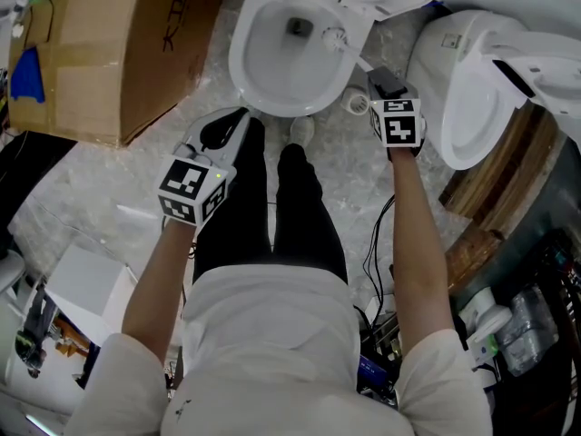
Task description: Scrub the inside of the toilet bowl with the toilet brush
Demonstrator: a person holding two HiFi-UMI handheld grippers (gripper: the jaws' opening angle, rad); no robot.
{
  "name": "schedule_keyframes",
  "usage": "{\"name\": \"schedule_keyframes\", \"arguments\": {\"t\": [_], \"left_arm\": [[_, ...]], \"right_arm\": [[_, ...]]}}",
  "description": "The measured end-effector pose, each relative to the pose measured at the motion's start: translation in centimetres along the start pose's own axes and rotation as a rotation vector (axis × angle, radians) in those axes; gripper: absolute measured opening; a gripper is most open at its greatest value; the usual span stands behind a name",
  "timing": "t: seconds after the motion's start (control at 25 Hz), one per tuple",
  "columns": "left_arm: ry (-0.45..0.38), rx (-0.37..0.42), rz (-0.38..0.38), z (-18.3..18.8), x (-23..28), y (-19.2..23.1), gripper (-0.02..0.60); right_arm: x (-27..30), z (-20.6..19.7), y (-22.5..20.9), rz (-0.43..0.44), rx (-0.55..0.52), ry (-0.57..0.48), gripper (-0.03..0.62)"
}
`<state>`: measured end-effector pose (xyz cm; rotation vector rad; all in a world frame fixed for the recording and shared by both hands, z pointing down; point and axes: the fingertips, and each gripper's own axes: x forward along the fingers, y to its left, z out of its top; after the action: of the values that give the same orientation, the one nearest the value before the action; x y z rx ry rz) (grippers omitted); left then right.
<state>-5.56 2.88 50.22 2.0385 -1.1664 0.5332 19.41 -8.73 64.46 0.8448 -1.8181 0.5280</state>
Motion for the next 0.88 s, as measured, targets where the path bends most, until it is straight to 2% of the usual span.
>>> {"name": "schedule_keyframes", "arguments": {"t": [0.36,0.88], "left_arm": [[-0.007,0.005,-0.015,-0.1,0.1,-1.0,-0.014],[-0.008,0.016,-0.031,-0.3,-0.4,-1.1,-0.014]], "right_arm": [[-1.0,-2.0,1.0,0.020,-0.024,0.030,0.146],[-2.9,-5.4,4.9,0.072,-0.067,0.091,0.144]]}}
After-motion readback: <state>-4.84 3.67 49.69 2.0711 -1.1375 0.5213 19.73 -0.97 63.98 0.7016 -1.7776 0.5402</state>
